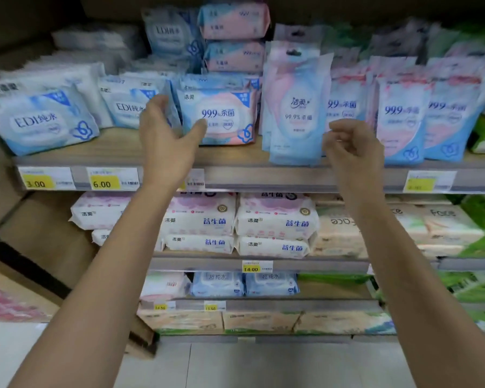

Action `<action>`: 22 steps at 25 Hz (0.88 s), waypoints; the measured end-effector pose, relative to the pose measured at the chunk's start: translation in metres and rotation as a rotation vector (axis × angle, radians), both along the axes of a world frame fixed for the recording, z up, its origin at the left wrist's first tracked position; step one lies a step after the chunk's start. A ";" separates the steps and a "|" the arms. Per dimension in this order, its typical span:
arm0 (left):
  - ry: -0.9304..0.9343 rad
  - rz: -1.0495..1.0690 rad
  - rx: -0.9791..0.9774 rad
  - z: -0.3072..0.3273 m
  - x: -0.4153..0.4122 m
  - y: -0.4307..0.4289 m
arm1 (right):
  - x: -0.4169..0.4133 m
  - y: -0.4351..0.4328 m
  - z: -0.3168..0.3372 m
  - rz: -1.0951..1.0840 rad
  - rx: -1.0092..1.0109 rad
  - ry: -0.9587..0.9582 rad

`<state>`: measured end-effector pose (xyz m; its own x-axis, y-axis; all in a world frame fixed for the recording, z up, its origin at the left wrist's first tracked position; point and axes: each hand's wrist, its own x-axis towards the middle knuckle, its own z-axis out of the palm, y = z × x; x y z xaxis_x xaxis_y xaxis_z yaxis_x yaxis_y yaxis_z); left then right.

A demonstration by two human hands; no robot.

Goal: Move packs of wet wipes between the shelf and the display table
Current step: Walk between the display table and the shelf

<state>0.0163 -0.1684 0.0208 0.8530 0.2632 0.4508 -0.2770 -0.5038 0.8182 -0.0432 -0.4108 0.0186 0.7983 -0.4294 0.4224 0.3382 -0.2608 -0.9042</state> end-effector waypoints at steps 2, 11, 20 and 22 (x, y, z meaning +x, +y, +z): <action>0.075 -0.037 0.025 0.004 0.018 -0.001 | 0.011 0.008 0.000 -0.008 0.004 0.007; 0.231 -0.057 0.031 0.007 0.029 -0.008 | 0.013 0.032 0.001 0.003 -0.038 -0.044; -0.023 -0.052 -0.550 0.017 -0.034 0.084 | 0.044 0.121 0.027 0.297 -0.060 -0.024; -0.030 -0.019 -0.649 0.008 -0.060 0.113 | 0.060 0.152 0.027 0.405 -0.068 0.033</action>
